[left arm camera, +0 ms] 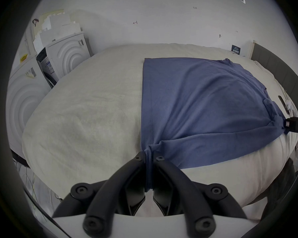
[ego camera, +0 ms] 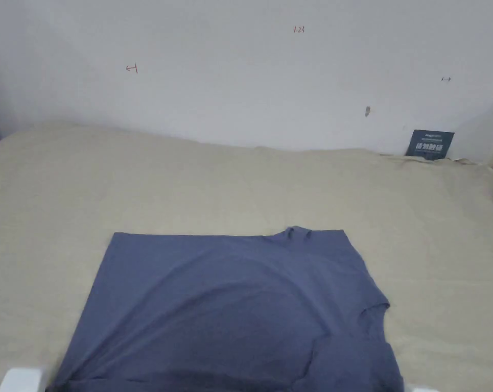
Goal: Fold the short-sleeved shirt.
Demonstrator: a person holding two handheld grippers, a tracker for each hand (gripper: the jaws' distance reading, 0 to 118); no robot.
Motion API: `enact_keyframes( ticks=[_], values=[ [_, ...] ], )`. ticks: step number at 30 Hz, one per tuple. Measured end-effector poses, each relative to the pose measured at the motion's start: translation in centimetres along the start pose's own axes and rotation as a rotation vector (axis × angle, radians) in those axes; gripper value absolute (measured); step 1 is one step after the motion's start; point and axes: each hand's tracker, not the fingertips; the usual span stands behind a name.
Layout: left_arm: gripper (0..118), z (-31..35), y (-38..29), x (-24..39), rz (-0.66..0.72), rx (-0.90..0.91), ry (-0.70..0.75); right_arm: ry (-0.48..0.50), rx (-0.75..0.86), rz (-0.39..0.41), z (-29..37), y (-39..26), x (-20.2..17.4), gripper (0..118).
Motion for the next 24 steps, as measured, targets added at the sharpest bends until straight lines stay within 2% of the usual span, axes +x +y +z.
enact_keyframes(
  ticks=[1,2,7,10,24],
  values=[
    [2,-0.1,-0.1,0.1,-0.012,-0.004,0.004,0.004,-0.011,0.014,-0.2,-0.1,-0.1,30],
    [2,0.0,-0.2,0.0,-0.006,-0.005,-0.001,0.013,0.019,0.011,-0.1,-0.5,-0.2,11],
    [2,0.2,-0.5,-0.8,0.019,0.02,-0.023,0.021,0.052,0.032,1.2,-0.5,-0.5,9],
    [2,1.0,-0.3,-1.3,0.04,0.046,-0.032,-0.03,0.1,0.076,2.5,-0.9,-0.5,8],
    [2,5.2,-4.0,-2.0,0.097,0.131,-0.036,-0.084,0.205,0.087,8.9,-3.4,-1.2,7]
  ],
)
